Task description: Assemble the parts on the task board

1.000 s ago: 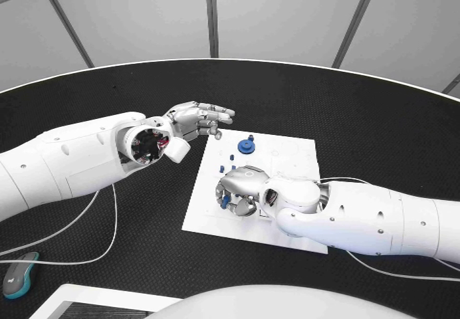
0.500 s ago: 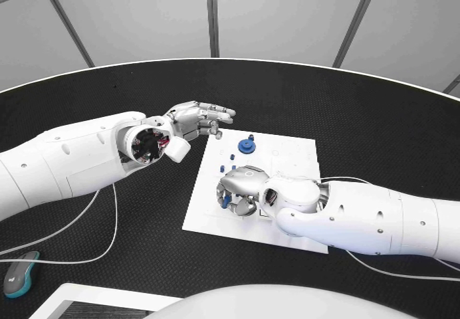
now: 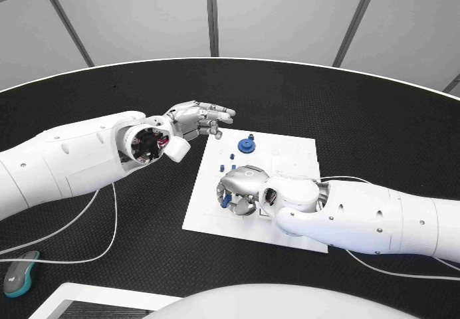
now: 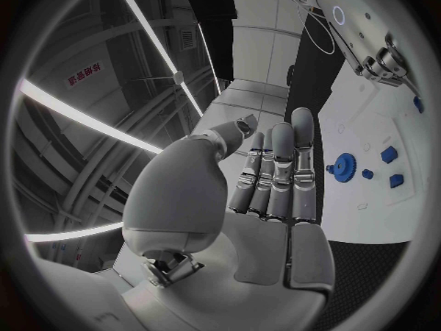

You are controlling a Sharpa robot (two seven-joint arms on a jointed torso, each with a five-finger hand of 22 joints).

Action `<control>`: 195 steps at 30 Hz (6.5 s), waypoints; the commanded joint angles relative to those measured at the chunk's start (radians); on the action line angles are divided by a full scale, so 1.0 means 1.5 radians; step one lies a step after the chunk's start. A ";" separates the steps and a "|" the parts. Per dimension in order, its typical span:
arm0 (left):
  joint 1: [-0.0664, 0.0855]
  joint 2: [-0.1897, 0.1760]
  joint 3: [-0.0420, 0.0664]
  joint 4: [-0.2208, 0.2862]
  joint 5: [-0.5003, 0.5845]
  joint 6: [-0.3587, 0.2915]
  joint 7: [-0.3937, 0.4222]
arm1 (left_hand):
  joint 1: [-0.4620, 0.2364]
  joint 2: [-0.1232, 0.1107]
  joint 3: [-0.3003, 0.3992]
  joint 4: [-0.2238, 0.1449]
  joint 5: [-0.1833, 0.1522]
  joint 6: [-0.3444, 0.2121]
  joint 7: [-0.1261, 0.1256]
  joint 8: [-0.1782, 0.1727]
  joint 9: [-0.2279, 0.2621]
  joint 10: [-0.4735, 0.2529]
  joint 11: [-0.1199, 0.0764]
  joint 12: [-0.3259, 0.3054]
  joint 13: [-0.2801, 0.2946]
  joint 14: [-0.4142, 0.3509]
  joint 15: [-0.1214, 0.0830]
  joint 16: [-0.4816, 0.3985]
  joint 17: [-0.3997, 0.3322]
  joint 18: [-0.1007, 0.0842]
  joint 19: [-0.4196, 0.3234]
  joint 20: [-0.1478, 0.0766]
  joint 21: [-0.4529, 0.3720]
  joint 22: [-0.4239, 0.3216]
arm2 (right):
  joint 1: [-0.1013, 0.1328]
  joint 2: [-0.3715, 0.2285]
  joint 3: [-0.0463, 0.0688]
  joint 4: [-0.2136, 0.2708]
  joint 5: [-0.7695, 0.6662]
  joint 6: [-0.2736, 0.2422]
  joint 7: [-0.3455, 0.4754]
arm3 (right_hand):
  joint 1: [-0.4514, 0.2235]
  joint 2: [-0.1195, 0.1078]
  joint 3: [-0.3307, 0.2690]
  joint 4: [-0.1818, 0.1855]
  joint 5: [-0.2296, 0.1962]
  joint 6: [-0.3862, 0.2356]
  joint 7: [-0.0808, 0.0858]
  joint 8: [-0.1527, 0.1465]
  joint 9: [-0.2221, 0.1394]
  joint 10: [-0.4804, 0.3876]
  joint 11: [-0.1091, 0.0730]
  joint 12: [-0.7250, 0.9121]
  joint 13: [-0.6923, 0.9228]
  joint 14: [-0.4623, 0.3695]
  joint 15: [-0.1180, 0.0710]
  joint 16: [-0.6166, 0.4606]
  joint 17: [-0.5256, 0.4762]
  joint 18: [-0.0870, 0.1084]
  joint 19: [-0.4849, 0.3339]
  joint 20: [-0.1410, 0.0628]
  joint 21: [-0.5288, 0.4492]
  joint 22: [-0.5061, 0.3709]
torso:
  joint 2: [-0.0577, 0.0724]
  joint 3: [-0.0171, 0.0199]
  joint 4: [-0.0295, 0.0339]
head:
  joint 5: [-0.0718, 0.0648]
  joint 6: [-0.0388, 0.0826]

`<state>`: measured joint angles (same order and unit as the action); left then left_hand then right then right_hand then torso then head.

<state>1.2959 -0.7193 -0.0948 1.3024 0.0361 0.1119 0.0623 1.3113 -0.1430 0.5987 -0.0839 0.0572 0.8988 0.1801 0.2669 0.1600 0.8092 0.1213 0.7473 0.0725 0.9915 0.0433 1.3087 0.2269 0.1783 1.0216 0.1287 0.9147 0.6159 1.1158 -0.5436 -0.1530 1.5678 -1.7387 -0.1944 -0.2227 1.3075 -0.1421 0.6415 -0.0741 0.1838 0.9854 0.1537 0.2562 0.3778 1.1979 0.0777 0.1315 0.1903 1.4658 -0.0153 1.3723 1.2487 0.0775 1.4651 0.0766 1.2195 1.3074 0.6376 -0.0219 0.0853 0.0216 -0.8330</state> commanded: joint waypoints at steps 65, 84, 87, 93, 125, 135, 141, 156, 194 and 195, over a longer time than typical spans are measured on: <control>-0.002 -0.003 0.000 -0.016 0.000 0.002 -0.003 | -0.003 0.005 -0.002 0.007 -0.001 -0.003 0.004 -0.006 0.001 -0.004 0.001 -0.003 0.001 -0.004 0.003 -0.002 -0.001 0.005 0.000 0.004 -0.006 -0.003 | 0.024 -0.329 0.000 0.203 0.264 -0.240 0.026 | -0.110 -0.044 -0.142 0.136 -0.002 0.001 -0.029 0.004 0.000 0.120 -0.037 0.400 0.272 0.032 -0.023 0.004 0.006 -0.003 0.022 -0.018 -0.011 0.012 | -0.016 -0.0020 -0.0114 | -0.053 0.010; -0.007 -0.015 -0.001 -0.004 0.000 -0.001 -0.001 | -0.003 0.005 -0.002 0.007 -0.001 -0.003 0.004 -0.006 0.001 -0.004 0.001 -0.003 0.001 -0.004 0.003 -0.002 -0.001 0.005 0.000 0.004 -0.006 -0.003 | -0.015 -0.428 -0.013 0.232 0.276 -0.275 -0.164 | -0.092 -0.040 -0.248 0.212 0.057 -0.012 -0.040 0.064 0.080 0.210 -0.043 0.913 0.861 0.059 -0.029 0.101 0.153 -0.029 0.047 -0.025 0.129 0.112 | -0.024 -0.0020 -0.0244 | -0.111 0.001; -0.007 -0.017 -0.001 -0.002 0.000 -0.001 -0.001 | -0.003 0.005 -0.002 0.007 -0.001 -0.003 0.004 -0.006 0.001 -0.004 0.001 -0.003 0.001 -0.004 0.003 -0.002 -0.001 0.005 0.000 0.004 -0.006 -0.003 | -0.022 -0.425 -0.014 0.232 0.260 -0.271 -0.181 | -0.092 -0.041 -0.249 0.213 0.057 -0.013 -0.040 0.065 0.081 0.210 -0.042 0.914 0.862 0.060 -0.029 0.103 0.158 -0.030 0.048 -0.024 0.134 0.115 | -0.024 -0.0038 -0.0259 | -0.113 -0.001; -0.007 -0.020 -0.001 0.002 0.000 -0.002 -0.001 | -0.003 0.006 -0.003 0.008 -0.001 -0.002 0.004 -0.006 0.001 -0.004 0.001 -0.003 0.001 -0.004 0.003 -0.002 -0.001 0.005 0.000 0.004 -0.007 -0.004 | -0.036 -0.411 -0.016 0.227 0.250 -0.270 -0.194 | -0.091 -0.042 -0.251 0.213 0.058 -0.013 -0.040 0.065 0.082 0.209 -0.042 0.912 0.860 0.060 -0.029 0.105 0.160 -0.030 0.049 -0.024 0.135 0.116 | -0.023 -0.0043 -0.0257 | -0.114 -0.002; -0.007 -0.029 -0.001 0.007 0.000 -0.002 -0.002 | -0.004 0.006 -0.003 0.010 -0.001 -0.002 0.004 -0.006 0.001 -0.005 0.001 -0.003 0.001 -0.004 0.003 -0.002 0.000 0.005 0.000 0.004 -0.008 -0.005 | -0.076 -0.343 -0.016 0.197 0.207 -0.242 -0.209 | -0.087 -0.045 -0.258 0.215 0.057 -0.024 -0.037 0.062 0.085 0.199 -0.040 0.901 0.849 0.060 -0.026 0.105 0.161 -0.029 0.047 -0.023 0.132 0.115 | -0.021 -0.0015 -0.0245 | -0.104 -0.008; -0.007 -0.030 -0.001 0.008 0.000 -0.002 -0.004 | -0.004 0.006 -0.003 0.010 -0.001 -0.002 0.004 -0.006 0.001 -0.005 0.001 -0.003 0.001 -0.004 0.003 -0.002 0.000 0.005 0.000 0.004 -0.008 -0.005 | -0.076 -0.328 -0.016 0.195 0.202 -0.254 -0.204 | -0.096 -0.044 -0.278 0.230 0.035 -0.026 -0.036 0.064 0.093 0.199 -0.039 0.901 0.850 0.059 -0.025 0.106 0.161 -0.029 0.047 -0.020 0.132 0.116 | -0.021 -0.0013 -0.0244 | -0.104 -0.008; -0.007 -0.030 -0.001 0.007 0.000 -0.001 -0.005 | -0.005 0.006 -0.004 0.011 -0.001 -0.002 0.004 -0.007 0.001 -0.005 0.001 -0.003 0.001 -0.004 0.004 -0.002 0.000 0.005 0.001 0.005 -0.008 -0.005 | -0.076 -0.324 -0.016 0.194 0.202 -0.258 -0.205 | -0.125 -0.030 -0.317 0.243 0.020 -0.029 -0.037 0.067 0.104 0.199 -0.039 0.900 0.852 0.059 -0.025 0.106 0.162 -0.029 0.046 -0.020 0.131 0.117 | -0.021 -0.0008 -0.0254 | -0.103 -0.009; -0.007 -0.026 -0.001 0.005 0.000 0.000 -0.006 | -0.005 0.006 -0.004 0.011 -0.001 -0.002 0.004 -0.007 0.001 -0.005 0.001 -0.003 0.001 -0.004 0.004 -0.002 0.000 0.005 0.001 0.005 -0.008 -0.005 | -0.076 -0.298 -0.016 0.172 0.202 -0.208 -0.225 | -0.150 -0.013 -0.346 0.244 0.032 -0.031 -0.038 0.069 0.111 0.197 -0.040 0.897 0.851 0.059 -0.025 0.106 0.162 -0.029 0.046 -0.020 0.131 0.118 | -0.020 -0.0014 -0.0237 | -0.103 -0.008; -0.007 -0.027 -0.001 0.006 0.000 0.001 -0.010 | -0.007 0.005 -0.006 0.014 -0.001 -0.002 0.004 -0.008 0.002 -0.006 0.002 -0.003 0.001 -0.004 0.004 -0.001 0.000 0.005 0.001 0.005 -0.010 -0.006 | -0.076 -0.285 -0.016 0.152 0.184 -0.194 -0.243 | -0.010 -0.037 -0.203 0.187 0.104 -0.020 -0.036 0.048 0.111 0.198 -0.039 0.892 0.857 0.061 -0.025 0.111 0.171 -0.031 0.048 -0.019 0.141 0.128 | -0.020 -0.0002 -0.0253 | -0.096 -0.005; -0.007 -0.027 -0.001 0.006 0.000 0.001 -0.010 | -0.007 0.005 -0.006 0.014 -0.001 -0.002 0.004 -0.008 0.002 -0.006 0.002 -0.003 0.001 -0.004 0.004 -0.001 0.000 0.005 0.001 0.005 -0.010 -0.006 | -0.076 -0.287 -0.016 0.155 0.183 -0.198 -0.242 | -0.013 -0.040 -0.194 0.186 0.112 -0.018 -0.036 0.049 0.111 0.198 -0.040 0.893 0.858 0.061 -0.025 0.111 0.172 -0.031 0.048 -0.019 0.142 0.128 | -0.020 0.0001 -0.0256 | -0.096 -0.005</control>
<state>1.2861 -0.7597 -0.0957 1.3116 0.0361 0.1140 0.0475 1.3072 -0.1388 0.5892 -0.0689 0.0572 0.8988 0.1801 0.2596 0.1613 0.8057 0.1250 0.7473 0.0735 0.9879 0.0470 1.3089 0.2269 0.1783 1.0216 0.1287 0.9062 0.6073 1.0012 -0.9721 -0.1765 1.7966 -1.4633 -0.4859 -0.5866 1.3116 -0.1918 0.3092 0.2368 0.3408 0.9513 0.1006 0.3206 0.5322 1.4633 0.0162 1.4716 1.3078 1.4651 -0.0575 1.5349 1.3079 0.0464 1.4668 0.0427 1.4261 1.3075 0.6067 -0.0222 0.0473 -0.1226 -0.8416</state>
